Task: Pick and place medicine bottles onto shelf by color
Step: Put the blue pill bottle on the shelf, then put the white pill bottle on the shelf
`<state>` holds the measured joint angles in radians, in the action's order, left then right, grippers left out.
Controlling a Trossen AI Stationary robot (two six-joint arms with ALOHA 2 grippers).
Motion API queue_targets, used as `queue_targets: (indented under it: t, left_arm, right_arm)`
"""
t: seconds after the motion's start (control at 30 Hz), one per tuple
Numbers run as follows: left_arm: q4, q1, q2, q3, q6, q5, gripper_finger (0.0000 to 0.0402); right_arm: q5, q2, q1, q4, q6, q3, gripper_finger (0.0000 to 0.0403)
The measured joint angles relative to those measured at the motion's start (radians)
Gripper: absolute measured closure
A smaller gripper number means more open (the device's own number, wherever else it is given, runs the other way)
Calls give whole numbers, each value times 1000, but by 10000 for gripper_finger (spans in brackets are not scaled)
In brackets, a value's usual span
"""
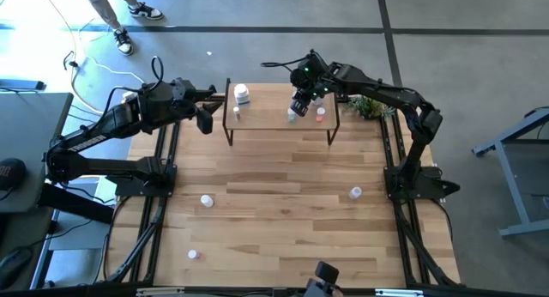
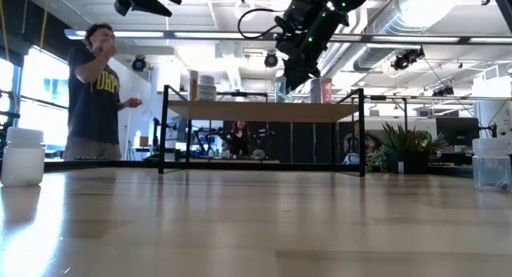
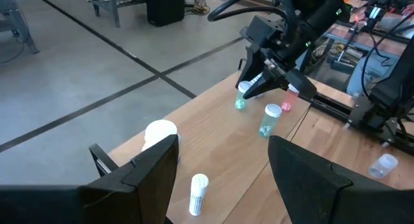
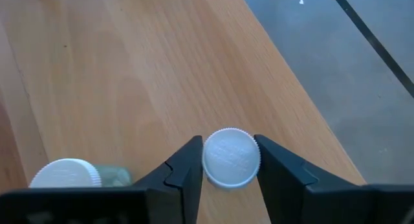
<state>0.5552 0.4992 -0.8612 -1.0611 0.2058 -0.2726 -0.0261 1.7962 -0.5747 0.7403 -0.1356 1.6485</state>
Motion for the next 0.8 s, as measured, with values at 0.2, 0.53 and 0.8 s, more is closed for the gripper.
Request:
queue_targets:
  t: [0.2, 0.53, 0.8]
  left_arm:
    - [0, 0, 0, 0, 0, 0, 173]
    - [8, 0, 0, 0, -35, 0, 173]
    - [45, 0, 0, 0, 6, 32, 172]
  right_arm:
    - [0, 0, 0, -3, 0, 0, 257]
    - [0, -23, 0, -5, 25, 0, 245]
    - [53, -75, 0, -4, 75, 0, 245]
